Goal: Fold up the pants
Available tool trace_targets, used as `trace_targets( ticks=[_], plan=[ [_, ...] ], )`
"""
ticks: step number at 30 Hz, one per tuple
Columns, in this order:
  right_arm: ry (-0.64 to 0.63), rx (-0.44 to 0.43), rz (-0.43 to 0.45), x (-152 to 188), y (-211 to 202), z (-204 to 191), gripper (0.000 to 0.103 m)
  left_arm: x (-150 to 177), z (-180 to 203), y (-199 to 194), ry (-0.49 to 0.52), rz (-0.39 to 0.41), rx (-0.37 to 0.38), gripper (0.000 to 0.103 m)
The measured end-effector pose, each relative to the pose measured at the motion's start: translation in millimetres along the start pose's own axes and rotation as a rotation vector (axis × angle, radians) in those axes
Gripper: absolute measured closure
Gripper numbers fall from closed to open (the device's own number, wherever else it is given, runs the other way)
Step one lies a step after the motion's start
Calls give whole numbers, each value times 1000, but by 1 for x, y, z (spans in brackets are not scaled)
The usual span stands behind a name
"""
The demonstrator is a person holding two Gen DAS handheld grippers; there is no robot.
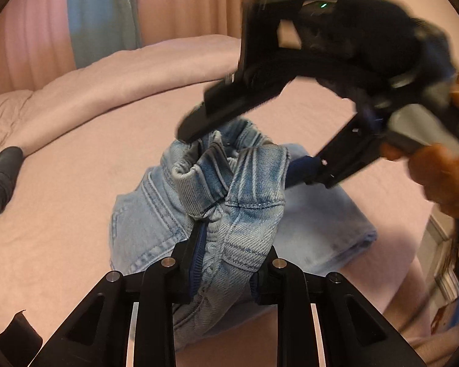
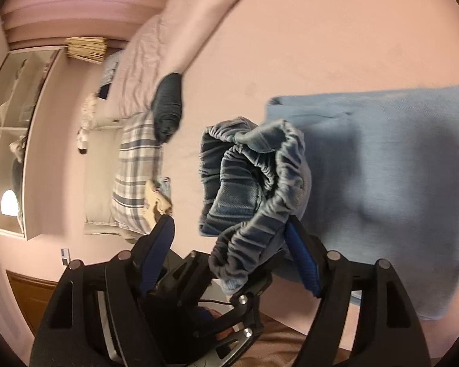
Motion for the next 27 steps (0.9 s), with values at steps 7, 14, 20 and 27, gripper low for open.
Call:
trace_targets(
  ticks=[7,14,20,27],
  plan=[
    [49,-37,-29,2,6,19,26,10,-34,-26,-109,-2,118,57],
    [89,-25,-11,6,10,25,33,4,-15,-12,-99,-2,121,47],
    [28,6,20,2,1,27,63,4,-22,-32,-152,4,212,47],
    [-179,49,124,-14,-26,4,76,-8,-79,-64,-339,75,209,47]
  ],
)
Point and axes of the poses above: each gripper's, at about its wrist camera, not at the fingertips, and y roughly the way its jaws point, z to its right, x to its underside, the point moved 7 cm from there along y, roughly the way its jaws point, and after that the axes turned 13 degrees about -y, right-handed, at the moved point
